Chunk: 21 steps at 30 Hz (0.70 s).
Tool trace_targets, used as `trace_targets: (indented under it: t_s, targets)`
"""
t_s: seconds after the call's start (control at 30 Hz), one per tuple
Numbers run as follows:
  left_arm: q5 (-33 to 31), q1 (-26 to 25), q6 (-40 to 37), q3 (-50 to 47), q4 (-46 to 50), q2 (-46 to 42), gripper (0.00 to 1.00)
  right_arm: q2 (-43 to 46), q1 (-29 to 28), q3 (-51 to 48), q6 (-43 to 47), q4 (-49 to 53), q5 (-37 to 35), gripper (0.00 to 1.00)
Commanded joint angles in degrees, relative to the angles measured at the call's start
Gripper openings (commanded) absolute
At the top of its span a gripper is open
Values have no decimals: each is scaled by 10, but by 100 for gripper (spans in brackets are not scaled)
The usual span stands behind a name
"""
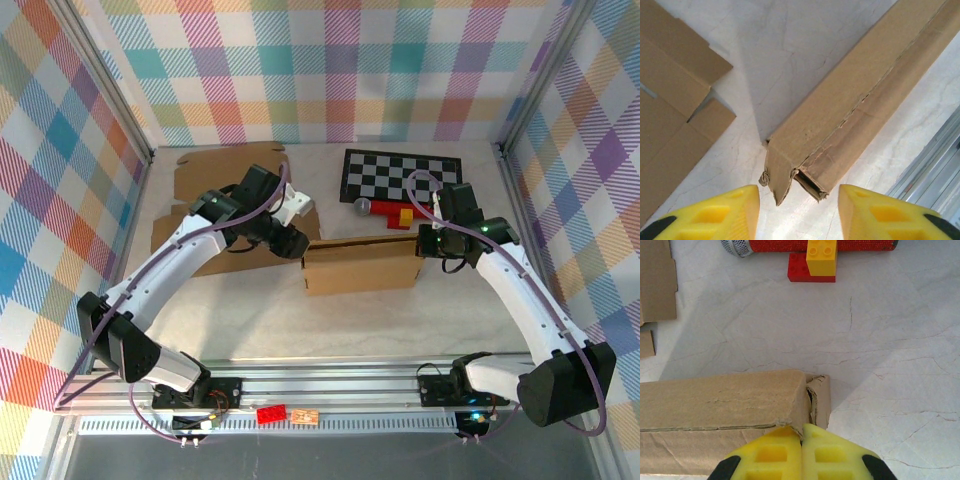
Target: Fold the paper box
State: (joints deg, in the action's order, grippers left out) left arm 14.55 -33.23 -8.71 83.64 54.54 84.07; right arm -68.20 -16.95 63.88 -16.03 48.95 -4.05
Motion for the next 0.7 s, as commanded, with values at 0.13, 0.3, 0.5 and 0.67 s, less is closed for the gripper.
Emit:
trace_targets:
  t_s: [0.13, 0.3, 0.5, 0.67]
  targets:
    - [-9, 0, -1, 12, 22, 20, 38, -11, -3, 7, -3, 37, 9, 0]
    - [-15, 0, -2, 8, 18, 25, 33, -11, -3, 6, -4, 35, 10, 0]
    - [-20, 0, 3, 8, 7, 31, 26, -13, -4, 6, -4, 34, 11, 0]
    - [-15, 0, 6, 8, 6, 37, 21, -12, -3, 7, -3, 35, 9, 0]
